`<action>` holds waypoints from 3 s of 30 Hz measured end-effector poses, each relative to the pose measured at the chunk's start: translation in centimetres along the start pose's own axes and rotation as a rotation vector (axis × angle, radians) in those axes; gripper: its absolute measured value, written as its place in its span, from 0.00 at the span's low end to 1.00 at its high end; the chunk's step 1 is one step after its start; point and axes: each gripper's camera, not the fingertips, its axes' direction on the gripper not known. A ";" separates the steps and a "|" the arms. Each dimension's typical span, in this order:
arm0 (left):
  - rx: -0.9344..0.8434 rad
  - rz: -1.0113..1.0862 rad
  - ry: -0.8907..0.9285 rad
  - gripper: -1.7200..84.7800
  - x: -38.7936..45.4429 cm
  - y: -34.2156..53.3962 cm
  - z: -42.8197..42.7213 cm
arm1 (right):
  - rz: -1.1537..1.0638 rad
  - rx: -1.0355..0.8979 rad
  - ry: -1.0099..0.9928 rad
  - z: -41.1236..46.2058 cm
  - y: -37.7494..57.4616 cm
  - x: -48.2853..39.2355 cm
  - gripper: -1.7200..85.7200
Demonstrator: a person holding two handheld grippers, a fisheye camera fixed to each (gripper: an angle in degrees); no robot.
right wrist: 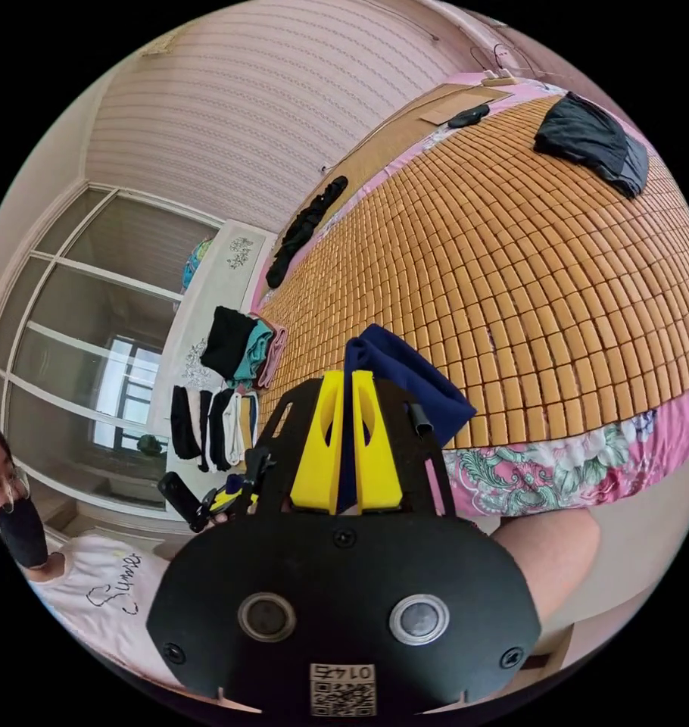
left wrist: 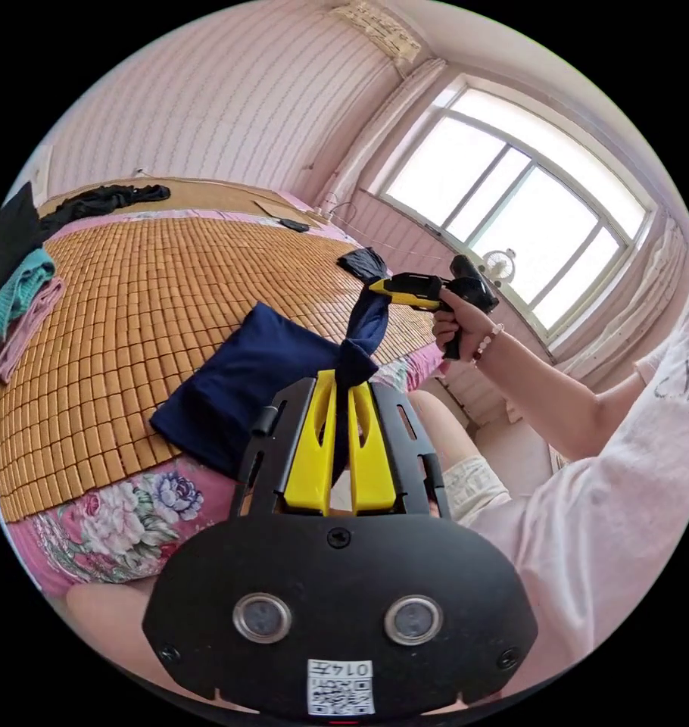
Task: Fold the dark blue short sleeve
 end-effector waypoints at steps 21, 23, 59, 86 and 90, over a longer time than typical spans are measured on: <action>-0.172 -0.308 -0.331 0.18 -9.4 2.2 1.4 | -0.385 -0.398 0.516 22.3 -6.5 -9.9 0.21; -0.252 -0.262 -0.340 0.18 -8.8 2.3 2.9 | -0.429 -0.434 0.558 23.9 -5.9 -10.4 0.21; 0.467 -0.199 -0.770 0.06 0.7 10.4 -31.0 | -1.127 -0.013 0.109 15.7 0.9 -43.9 0.05; 0.494 0.428 -0.844 0.05 21.6 27.6 -15.0 | -0.257 -0.147 0.388 0.0 24.6 -6.5 0.13; 0.414 0.431 -0.598 0.06 26.1 28.8 -10.0 | -0.152 0.145 0.600 -9.5 34.5 -3.5 0.13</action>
